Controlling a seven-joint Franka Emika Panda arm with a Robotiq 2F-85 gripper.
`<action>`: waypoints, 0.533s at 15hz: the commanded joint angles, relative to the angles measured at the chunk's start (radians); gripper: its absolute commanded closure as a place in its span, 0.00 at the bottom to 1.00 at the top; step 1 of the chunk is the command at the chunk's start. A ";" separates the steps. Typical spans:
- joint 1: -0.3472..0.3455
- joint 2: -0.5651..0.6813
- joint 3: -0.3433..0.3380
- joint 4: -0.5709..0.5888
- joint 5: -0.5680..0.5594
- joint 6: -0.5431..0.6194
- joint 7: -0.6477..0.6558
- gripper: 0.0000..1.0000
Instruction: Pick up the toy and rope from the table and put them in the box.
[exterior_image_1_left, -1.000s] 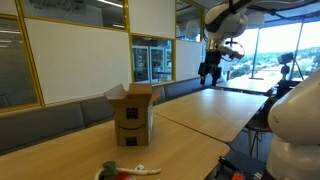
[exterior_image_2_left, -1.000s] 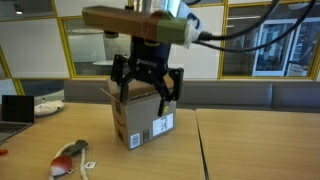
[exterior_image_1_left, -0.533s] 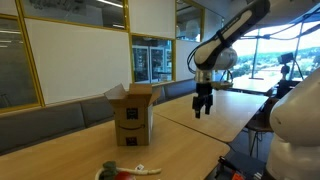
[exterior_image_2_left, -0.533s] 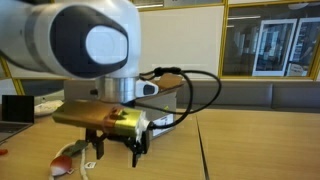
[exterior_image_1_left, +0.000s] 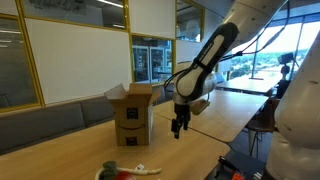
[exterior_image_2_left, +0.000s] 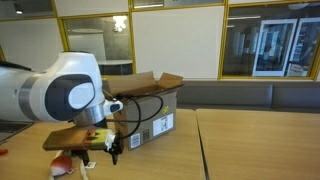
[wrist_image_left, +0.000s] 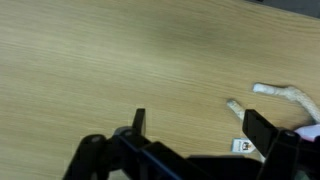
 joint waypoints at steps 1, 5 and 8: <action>0.040 0.134 0.063 0.005 -0.026 0.148 0.085 0.00; 0.069 0.283 0.101 0.069 -0.057 0.204 0.150 0.00; 0.093 0.360 0.105 0.131 -0.060 0.195 0.172 0.00</action>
